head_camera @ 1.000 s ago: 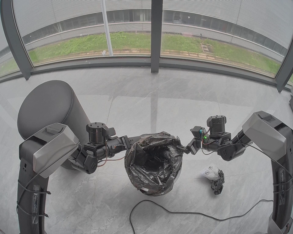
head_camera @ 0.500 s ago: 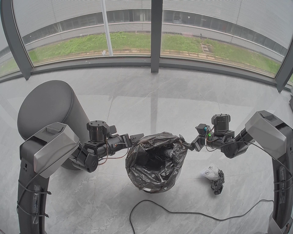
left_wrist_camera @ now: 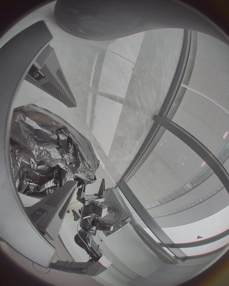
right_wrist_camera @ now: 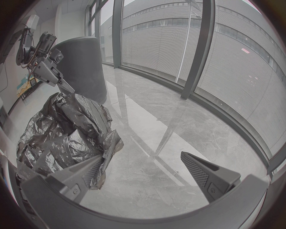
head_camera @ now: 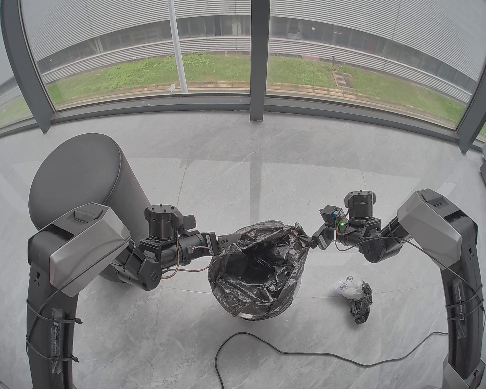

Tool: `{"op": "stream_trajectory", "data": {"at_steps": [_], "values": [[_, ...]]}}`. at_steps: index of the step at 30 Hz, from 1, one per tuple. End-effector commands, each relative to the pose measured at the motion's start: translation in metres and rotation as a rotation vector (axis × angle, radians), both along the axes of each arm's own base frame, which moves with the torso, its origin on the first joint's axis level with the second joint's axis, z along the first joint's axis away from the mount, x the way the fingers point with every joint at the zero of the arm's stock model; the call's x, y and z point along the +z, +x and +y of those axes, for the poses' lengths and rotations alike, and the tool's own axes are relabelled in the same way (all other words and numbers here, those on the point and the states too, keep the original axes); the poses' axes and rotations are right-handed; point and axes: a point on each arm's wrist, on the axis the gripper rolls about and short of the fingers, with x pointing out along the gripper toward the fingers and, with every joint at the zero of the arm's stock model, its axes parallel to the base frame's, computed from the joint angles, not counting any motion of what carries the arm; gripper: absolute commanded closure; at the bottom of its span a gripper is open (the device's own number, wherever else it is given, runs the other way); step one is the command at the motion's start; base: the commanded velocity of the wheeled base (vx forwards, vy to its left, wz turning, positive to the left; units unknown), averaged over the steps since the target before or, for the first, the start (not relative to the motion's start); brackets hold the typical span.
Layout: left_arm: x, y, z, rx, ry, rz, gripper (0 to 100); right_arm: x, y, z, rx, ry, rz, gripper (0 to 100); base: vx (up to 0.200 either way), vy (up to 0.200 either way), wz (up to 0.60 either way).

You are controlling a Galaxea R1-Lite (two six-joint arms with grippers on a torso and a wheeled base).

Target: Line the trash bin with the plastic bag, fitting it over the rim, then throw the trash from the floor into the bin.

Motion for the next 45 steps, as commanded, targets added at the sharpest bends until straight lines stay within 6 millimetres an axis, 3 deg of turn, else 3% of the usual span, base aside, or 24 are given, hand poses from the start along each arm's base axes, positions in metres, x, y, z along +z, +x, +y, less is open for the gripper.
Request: {"op": "stream_trajectory", "data": {"at_steps": [1, 7, 11, 15, 28, 35, 45], "values": [[-0.002, -0.003, -0.003, -0.01, 0.008, 0.004, 0, -0.009, 0.002, -0.007, -0.013, -0.006, 0.016, 0, 0.0, 0.0, 0.0], [-0.012, -0.003, -0.005, -0.012, 0.02, 0.02, 0, -0.009, 0.008, -0.01, -0.02, -0.001, -0.002, 0, 0.0, 0.0, 0.0], [-0.013, -0.003, -0.004, -0.011, 0.021, 0.021, 0, -0.003, 0.021, 0.0, -0.007, 0.026, -0.091, 0, 0.0, 0.0, 0.0], [-0.016, -0.003, -0.004, -0.011, 0.024, 0.028, 0, -0.003, 0.019, 0.015, 0.022, 0.03, -0.104, 0, 0.0, 0.0, 0.0], [-0.025, -0.002, -0.005, -0.01, 0.03, 0.041, 0, 0.009, 0.013, 0.032, 0.081, 0.05, -0.135, 0, 0.0, 0.0, 0.0], [-0.037, 0.019, 0.004, 0.025, 0.023, 0.029, 0, 0.018, 0.011, 0.033, 0.098, 0.057, -0.146, 0, 0.0, 0.0, 0.0], [-0.04, 0.047, -0.005, 0.029, 0.019, 0.025, 0, 0.023, 0.004, 0.031, 0.107, 0.058, -0.141, 0, 0.0, 0.0, 0.0]]}}
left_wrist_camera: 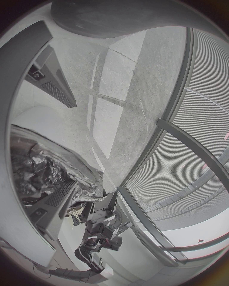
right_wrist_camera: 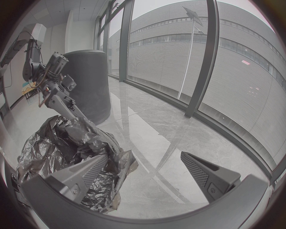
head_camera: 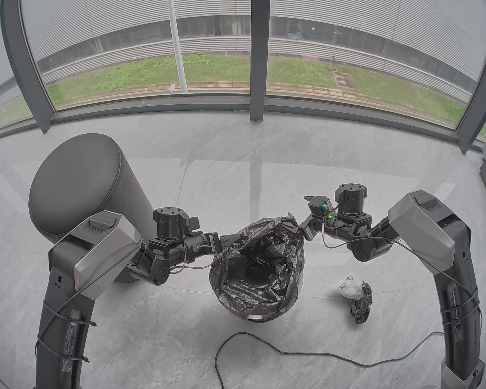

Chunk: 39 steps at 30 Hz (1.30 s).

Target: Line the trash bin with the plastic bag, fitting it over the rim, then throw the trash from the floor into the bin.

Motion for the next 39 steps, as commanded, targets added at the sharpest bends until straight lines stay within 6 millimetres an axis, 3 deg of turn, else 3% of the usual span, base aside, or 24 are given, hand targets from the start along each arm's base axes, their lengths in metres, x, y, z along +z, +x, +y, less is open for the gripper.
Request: {"op": "stream_trajectory", "data": {"at_steps": [1, 6, 9, 11, 14, 21, 27, 29, 30, 35, 39], "values": [[-0.011, 0.013, -0.003, 0.006, 0.004, 0.015, 0, 0.008, -0.004, -0.001, 0.001, 0.004, -0.013, 0, 0.0, 0.0, 0.0], [-0.01, 0.022, 0.004, 0.034, 0.004, 0.007, 0, 0.009, -0.004, -0.001, 0.003, 0.006, -0.016, 0, 0.0, 0.0, 0.0], [0.006, 0.022, 0.003, 0.033, -0.01, -0.033, 0, 0.009, -0.004, -0.001, 0.001, 0.005, -0.016, 0, 0.0, 0.0, 0.0], [0.029, 0.019, 0.0, 0.026, -0.023, -0.074, 0, 0.008, -0.004, -0.001, 0.001, 0.005, -0.016, 0, 0.0, 0.0, 0.0], [0.037, 0.017, -0.002, 0.023, -0.027, -0.081, 0, 0.008, -0.005, -0.002, 0.003, 0.006, -0.017, 0, 0.0, 0.0, 0.0], [0.021, 0.007, -0.001, 0.041, 0.002, -0.026, 0, 0.008, -0.029, -0.007, 0.017, -0.011, 0.053, 0, 0.0, 0.0, 0.0], [0.024, -0.005, -0.007, 0.022, -0.001, -0.035, 0, 0.027, -0.047, -0.013, 0.015, -0.011, 0.058, 0, 0.0, 0.0, 0.0], [0.024, -0.008, -0.009, 0.017, 0.002, -0.032, 0, 0.035, -0.057, -0.014, 0.023, -0.012, 0.061, 0, 0.0, 0.0, 0.0], [0.025, -0.012, -0.01, 0.012, 0.003, -0.033, 0, 0.037, -0.073, -0.011, 0.04, -0.02, 0.091, 0, 0.0, 0.0, 0.0], [0.016, -0.017, -0.011, 0.017, 0.02, -0.002, 0, 0.016, -0.102, -0.01, 0.056, -0.056, 0.203, 0, 0.0, 0.0, 0.0], [0.01, -0.018, -0.012, 0.045, 0.035, -0.002, 0, 0.001, -0.111, -0.013, 0.051, -0.076, 0.263, 0, 0.0, 0.0, 0.0]]}}
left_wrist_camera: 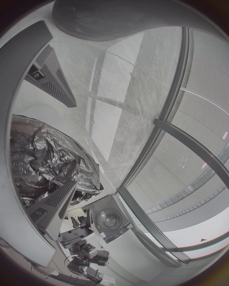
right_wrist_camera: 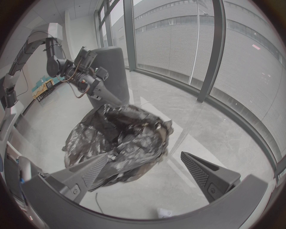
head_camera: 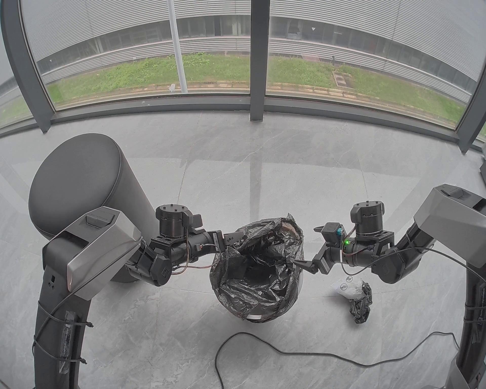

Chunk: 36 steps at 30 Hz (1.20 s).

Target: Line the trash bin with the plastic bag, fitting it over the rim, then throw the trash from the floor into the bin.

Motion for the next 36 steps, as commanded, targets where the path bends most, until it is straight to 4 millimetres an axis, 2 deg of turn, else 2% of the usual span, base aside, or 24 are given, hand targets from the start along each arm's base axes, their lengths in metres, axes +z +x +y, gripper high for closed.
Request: {"op": "stream_trajectory", "data": {"at_steps": [1, 11, 18, 23, 28, 36], "values": [[-0.006, -0.005, -0.001, 0.016, 0.014, 0.008, 0, -0.005, -0.018, -0.001, 0.008, -0.018, 0.049, 0, 0.0, 0.0, 0.0], [-0.005, -0.006, 0.003, 0.022, 0.013, 0.006, 0, -0.033, -0.008, 0.003, -0.02, 0.018, 0.13, 0, 0.0, 0.0, 0.0], [-0.007, -0.006, 0.003, 0.022, 0.01, -0.005, 0, -0.037, -0.008, 0.004, -0.032, 0.046, 0.161, 0, 0.0, 0.0, 0.0], [-0.012, -0.009, 0.003, 0.02, 0.015, 0.006, 0, -0.032, -0.008, 0.009, -0.029, 0.07, 0.165, 0, 0.0, 0.0, 0.0], [-0.017, -0.012, 0.005, 0.019, 0.013, 0.005, 0, -0.037, -0.015, 0.024, 0.011, 0.096, 0.208, 0, 0.0, 0.0, 0.0], [-0.022, -0.017, 0.009, 0.022, 0.014, 0.006, 0, -0.045, -0.014, 0.026, 0.002, 0.084, 0.219, 0, 0.0, 0.0, 0.0]]}}
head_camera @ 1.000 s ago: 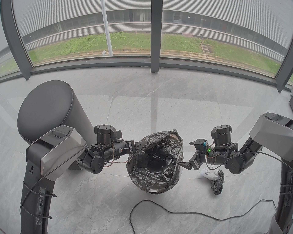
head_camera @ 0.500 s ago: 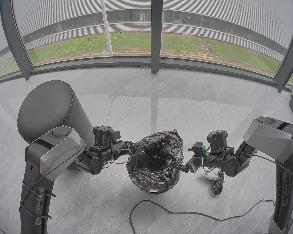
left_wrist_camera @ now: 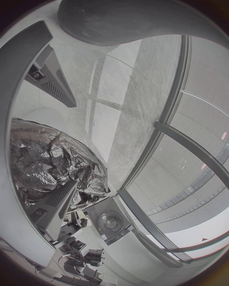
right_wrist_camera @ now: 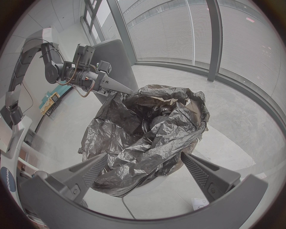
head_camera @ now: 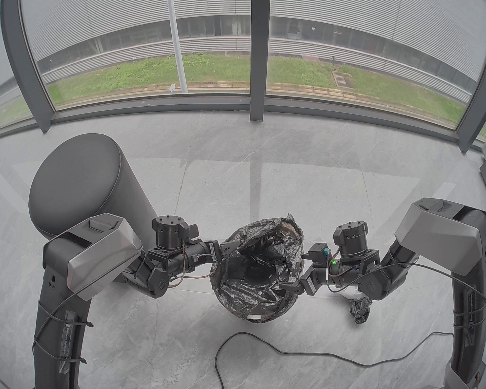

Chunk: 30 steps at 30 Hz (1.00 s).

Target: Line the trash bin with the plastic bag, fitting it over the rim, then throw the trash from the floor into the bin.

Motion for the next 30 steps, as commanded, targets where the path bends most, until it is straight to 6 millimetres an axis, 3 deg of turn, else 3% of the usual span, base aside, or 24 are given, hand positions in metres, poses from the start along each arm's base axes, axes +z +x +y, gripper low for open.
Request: {"op": "stream_trajectory", "data": {"at_steps": [1, 6, 7, 16, 23, 30], "values": [[-0.005, -0.004, 0.003, 0.001, 0.003, 0.011, 0, -0.005, 0.001, 0.0, -0.004, -0.007, 0.008, 0, 0.0, 0.0, 0.0], [-0.008, -0.006, 0.004, 0.0, 0.001, 0.01, 0, -0.005, 0.002, -0.001, -0.041, -0.026, 0.001, 0, 0.0, 0.0, 0.0], [-0.008, -0.006, 0.004, 0.0, 0.002, 0.011, 0, -0.005, 0.002, -0.001, -0.043, -0.026, -0.002, 100, 0.0, 0.0, 0.0], [-0.005, -0.007, 0.004, 0.0, -0.003, 0.0, 0, -0.004, 0.002, 0.0, -0.04, -0.023, -0.013, 100, 0.0, 0.0, 0.0], [-0.006, -0.008, 0.003, -0.001, -0.006, -0.003, 0, 0.008, 0.003, -0.008, -0.064, -0.017, -0.037, 100, 0.0, 0.0, 0.0], [-0.006, -0.009, 0.002, -0.002, -0.006, -0.008, 0, 0.007, 0.008, -0.023, -0.124, -0.038, -0.041, 100, 0.0, 0.0, 0.0]]}}
